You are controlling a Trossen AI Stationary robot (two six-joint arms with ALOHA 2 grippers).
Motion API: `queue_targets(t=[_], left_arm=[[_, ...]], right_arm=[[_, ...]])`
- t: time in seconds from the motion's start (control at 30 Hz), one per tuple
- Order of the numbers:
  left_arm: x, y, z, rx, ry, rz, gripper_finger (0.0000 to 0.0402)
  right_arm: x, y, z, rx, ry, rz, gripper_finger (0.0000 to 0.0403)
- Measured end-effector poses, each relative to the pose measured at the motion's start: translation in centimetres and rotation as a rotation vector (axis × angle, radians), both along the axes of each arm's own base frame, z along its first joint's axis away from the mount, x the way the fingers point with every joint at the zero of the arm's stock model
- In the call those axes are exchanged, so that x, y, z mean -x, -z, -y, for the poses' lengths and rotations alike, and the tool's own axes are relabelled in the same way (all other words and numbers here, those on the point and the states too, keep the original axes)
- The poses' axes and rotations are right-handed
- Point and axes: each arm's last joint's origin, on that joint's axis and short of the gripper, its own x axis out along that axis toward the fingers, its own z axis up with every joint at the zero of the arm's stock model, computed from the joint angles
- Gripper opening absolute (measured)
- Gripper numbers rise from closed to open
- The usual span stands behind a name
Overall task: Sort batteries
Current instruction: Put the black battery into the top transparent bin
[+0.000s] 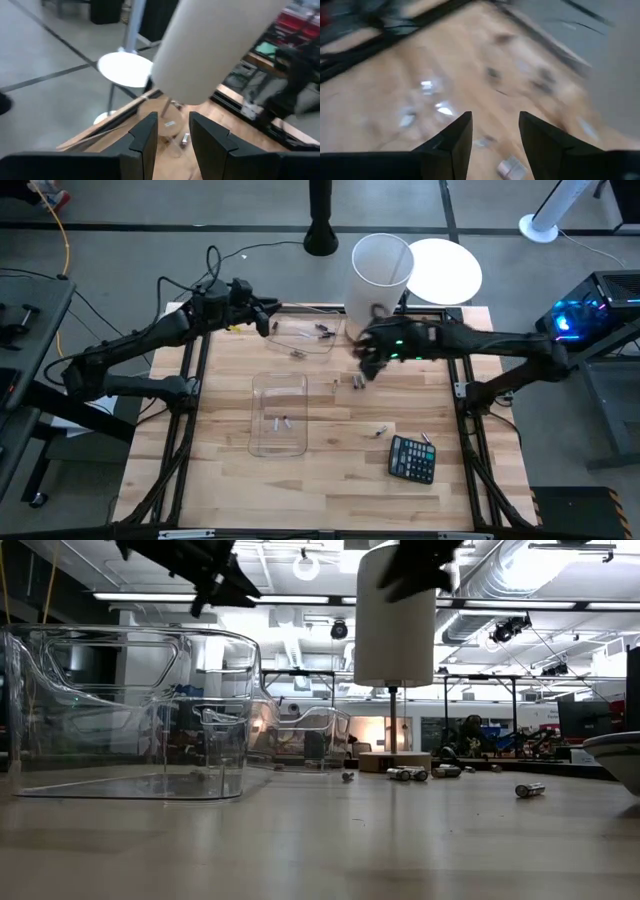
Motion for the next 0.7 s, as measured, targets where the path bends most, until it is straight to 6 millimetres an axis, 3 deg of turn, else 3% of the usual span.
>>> queue_targets(t=[0.07, 0.2, 0.4, 0.53, 0.7], left_arm=[[-1.0, 0.7, -0.5, 0.016, 0.047, 0.0, 0.0106], [-2.8, 2.5, -1.2, 0.08, 0.153, -0.028, 0.0106], [-4.0, 4.2, -1.7, 0.184, 0.186, -0.054, 0.0106], [-4.0, 4.2, -1.6, 0.184, 0.204, -0.046, 0.0106], [-3.6, 3.6, -1.6, 0.125, 0.219, -0.048, 0.0106]], right_arm=[[2.1, -0.1, 0.0, -0.043, 0.138, -0.047, 0.0154], [5.4, 1.5, -0.2, -0.179, 0.369, -0.156, 0.0154], [8.1, 7.3, -0.2, -0.275, 0.702, -0.362, 0.0154], [10.0, 11.5, 1.9, -0.299, 1.074, -0.339, 0.0154], [11.5, 15.2, 5.9, -0.357, 1.329, -0.188, 0.0153]])
